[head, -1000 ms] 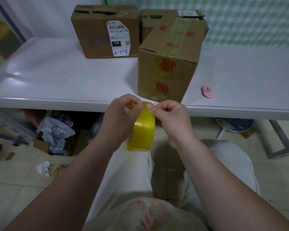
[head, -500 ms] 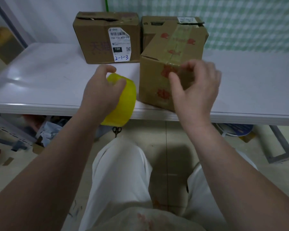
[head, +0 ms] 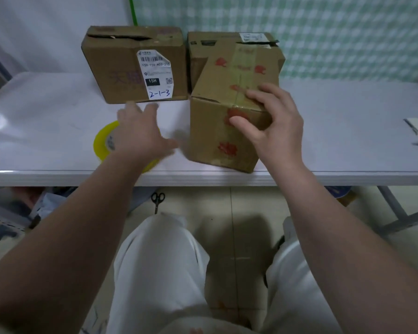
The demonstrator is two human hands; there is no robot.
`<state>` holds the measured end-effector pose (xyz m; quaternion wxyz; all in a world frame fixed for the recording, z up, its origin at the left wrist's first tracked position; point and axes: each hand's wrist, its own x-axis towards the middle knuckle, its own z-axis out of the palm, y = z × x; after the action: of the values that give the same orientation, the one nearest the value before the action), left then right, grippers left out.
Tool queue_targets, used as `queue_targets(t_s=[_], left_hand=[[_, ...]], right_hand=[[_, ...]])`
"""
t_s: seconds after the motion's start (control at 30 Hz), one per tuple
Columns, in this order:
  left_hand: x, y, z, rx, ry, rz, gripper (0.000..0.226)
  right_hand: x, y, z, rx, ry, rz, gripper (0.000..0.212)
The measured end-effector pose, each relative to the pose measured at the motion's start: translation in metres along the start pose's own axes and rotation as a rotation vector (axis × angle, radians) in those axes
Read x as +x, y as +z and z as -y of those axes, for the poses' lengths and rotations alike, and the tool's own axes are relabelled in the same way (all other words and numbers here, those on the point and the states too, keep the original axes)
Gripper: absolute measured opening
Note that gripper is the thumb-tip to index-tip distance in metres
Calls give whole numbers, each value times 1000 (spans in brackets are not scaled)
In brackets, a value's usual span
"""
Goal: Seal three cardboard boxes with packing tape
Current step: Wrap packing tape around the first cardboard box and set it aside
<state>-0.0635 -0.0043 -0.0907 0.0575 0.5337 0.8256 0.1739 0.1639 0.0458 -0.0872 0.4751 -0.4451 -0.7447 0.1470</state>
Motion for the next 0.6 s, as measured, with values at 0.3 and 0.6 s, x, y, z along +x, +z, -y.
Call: queue_targets(t_s=[0.3,0.6], left_hand=[[-5,19,-74,-700,368,-355,67],[-7,59,-56,-603,474,-433,90]], right_hand=[[-1,5,-12,102,146,-71,54],[-5,15,-19,34,94,-72,66]])
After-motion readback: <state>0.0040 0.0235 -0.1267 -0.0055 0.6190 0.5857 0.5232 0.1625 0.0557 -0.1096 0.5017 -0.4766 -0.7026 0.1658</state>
